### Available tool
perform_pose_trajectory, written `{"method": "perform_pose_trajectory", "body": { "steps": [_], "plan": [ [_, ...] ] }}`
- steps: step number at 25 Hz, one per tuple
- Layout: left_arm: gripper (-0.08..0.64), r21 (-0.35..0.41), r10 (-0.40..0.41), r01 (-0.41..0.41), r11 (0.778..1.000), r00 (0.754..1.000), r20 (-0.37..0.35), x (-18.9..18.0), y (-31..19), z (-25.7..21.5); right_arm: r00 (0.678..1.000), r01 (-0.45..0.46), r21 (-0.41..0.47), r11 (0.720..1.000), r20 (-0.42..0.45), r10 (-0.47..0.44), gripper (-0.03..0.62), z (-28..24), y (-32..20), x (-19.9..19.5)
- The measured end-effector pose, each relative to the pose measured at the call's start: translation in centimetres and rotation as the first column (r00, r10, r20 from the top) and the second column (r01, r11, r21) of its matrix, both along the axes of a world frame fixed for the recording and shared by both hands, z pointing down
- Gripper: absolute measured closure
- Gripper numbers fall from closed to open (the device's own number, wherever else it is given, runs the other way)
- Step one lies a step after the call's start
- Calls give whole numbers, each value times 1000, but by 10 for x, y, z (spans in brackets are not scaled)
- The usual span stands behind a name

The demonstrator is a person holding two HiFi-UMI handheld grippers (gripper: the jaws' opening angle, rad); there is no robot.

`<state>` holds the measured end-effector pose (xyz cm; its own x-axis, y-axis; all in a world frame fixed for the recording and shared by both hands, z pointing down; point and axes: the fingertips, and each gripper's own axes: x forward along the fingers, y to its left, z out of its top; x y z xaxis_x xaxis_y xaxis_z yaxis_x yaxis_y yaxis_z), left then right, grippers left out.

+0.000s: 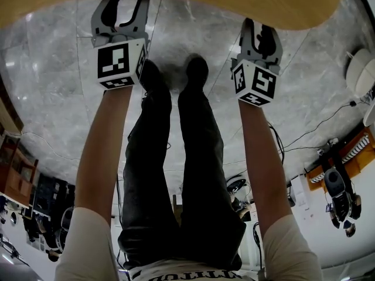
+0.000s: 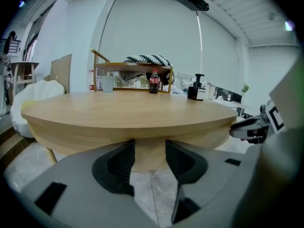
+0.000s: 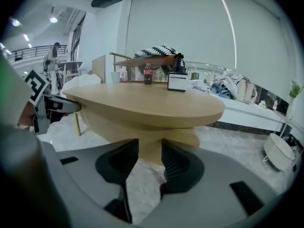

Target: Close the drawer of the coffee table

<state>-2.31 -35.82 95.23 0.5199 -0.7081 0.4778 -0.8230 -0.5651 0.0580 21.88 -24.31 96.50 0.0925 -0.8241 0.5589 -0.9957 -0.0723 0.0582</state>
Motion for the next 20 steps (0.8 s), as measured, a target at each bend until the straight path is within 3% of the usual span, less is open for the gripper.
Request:
{"method": "perform_pose_trajectory", "body": {
  "steps": [12,20],
  "plan": [
    [362,5,22,-22,1000,1000,-22,5,-11,1,999,24,7,1000,-45,-24,420,1,-13,5],
    [362,-25,8,-7,1000,1000,19,-18,3,-12,998,49,-35,998,-28,-50,420,-13,2,-2]
  ]
}}
